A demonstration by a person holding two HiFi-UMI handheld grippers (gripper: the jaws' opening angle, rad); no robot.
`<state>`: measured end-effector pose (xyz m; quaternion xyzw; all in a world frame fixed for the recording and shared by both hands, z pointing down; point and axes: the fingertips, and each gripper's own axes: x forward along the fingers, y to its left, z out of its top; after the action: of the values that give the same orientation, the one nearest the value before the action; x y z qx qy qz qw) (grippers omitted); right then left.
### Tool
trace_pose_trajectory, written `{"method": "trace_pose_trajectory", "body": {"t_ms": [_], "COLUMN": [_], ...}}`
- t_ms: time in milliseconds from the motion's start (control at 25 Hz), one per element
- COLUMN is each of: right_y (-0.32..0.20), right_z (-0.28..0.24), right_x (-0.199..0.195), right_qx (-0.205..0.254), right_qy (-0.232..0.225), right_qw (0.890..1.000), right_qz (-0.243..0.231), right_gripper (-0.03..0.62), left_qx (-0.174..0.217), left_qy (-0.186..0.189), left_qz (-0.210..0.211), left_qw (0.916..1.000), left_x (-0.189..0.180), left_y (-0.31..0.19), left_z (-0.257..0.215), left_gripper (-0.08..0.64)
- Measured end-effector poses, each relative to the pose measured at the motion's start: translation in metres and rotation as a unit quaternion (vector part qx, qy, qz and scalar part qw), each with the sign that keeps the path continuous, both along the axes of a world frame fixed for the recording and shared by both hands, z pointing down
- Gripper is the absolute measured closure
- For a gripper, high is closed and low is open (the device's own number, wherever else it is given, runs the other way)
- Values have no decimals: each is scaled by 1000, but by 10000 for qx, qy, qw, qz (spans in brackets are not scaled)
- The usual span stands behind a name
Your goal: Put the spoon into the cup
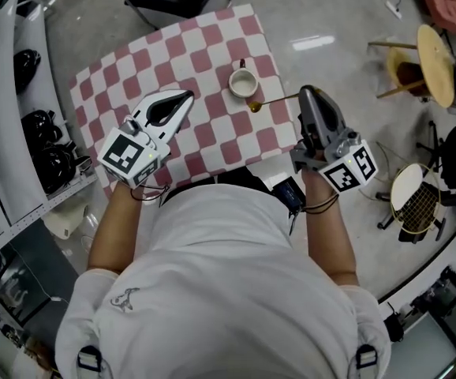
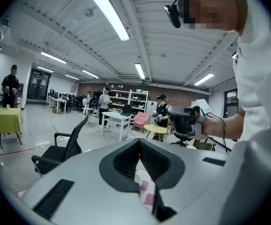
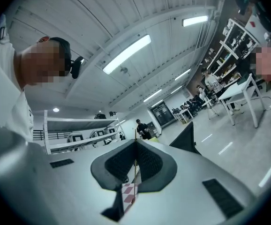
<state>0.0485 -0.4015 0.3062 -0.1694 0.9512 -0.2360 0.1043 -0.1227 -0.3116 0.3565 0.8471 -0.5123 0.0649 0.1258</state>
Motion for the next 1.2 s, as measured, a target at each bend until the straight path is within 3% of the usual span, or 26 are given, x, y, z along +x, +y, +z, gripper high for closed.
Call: {"method": "trace_pose_trajectory", "body": {"t_ms": [320,1200], "right_y": [-38,-100], "right_z": [32,151], "right_x": [-12,-46], "right_qx": [-173,-774], "right_qy": [146,439], "right_qw": [9995,9944], "right_qz": [-238,-578], "right_gripper": [560,560], "left_qx": [-233,-838], "left_qy": [187,222], "left_qz": [94,307], "left_qw": [9995,9958], "left_x": [12,30], "left_y": [-37,-81], "left_z": [29,126], "left_gripper": [546,546]}}
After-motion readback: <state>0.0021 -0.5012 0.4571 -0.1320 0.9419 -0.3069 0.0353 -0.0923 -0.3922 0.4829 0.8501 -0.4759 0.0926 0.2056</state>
